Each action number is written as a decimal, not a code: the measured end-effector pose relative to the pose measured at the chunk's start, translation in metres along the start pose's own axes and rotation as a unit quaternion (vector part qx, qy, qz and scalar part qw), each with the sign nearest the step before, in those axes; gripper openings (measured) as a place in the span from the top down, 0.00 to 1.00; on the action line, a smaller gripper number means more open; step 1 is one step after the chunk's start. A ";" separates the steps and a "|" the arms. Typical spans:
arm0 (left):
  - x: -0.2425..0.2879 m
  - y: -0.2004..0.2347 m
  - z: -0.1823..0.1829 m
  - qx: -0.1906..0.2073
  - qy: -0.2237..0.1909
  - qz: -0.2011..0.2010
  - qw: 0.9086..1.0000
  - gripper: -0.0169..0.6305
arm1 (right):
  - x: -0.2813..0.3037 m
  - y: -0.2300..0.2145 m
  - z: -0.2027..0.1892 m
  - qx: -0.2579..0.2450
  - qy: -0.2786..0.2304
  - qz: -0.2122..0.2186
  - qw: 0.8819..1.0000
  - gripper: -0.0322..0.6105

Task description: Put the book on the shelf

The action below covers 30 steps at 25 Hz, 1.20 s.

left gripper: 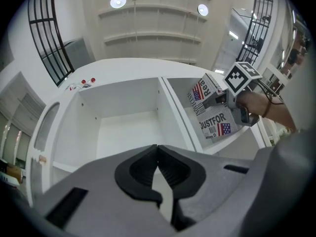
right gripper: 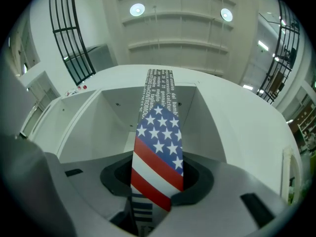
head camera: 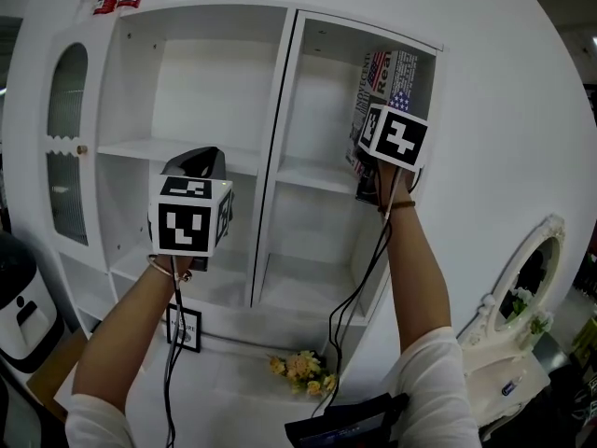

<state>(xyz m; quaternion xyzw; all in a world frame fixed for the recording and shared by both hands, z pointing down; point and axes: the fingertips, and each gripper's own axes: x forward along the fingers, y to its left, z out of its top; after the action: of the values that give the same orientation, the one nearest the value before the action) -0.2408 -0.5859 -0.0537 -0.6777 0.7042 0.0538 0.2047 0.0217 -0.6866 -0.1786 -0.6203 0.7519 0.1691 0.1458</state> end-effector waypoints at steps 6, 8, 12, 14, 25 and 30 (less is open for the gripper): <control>0.003 -0.002 -0.001 0.005 0.003 0.007 1.000 0.96 | 0.020 -0.005 -0.008 0.000 0.014 -0.004 1.000 0.68; 0.004 -0.002 -0.002 0.006 0.007 0.009 1.000 0.96 | 0.026 -0.005 -0.013 -0.002 0.022 -0.004 1.000 0.68; 0.004 -0.003 -0.005 0.001 0.008 0.010 1.000 0.96 | 0.037 -0.008 -0.022 -0.002 0.039 -0.008 0.999 0.68; 0.004 -0.003 -0.008 -0.005 0.009 0.010 1.000 0.96 | 0.040 -0.010 -0.026 0.001 0.043 -0.012 0.999 0.68; 0.012 0.000 -0.025 -0.001 0.018 0.017 1.000 0.96 | 0.068 -0.007 -0.041 0.000 0.070 -0.019 0.997 0.68; 0.010 0.003 -0.030 -0.004 0.020 0.019 1.000 0.96 | 0.072 -0.005 -0.043 0.002 0.078 -0.010 0.997 0.68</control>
<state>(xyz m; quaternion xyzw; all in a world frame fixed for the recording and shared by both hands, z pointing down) -0.2506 -0.6060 -0.0306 -0.6659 0.7208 0.0471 0.1864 0.0128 -0.7699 -0.1711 -0.6388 0.7550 0.1178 0.0896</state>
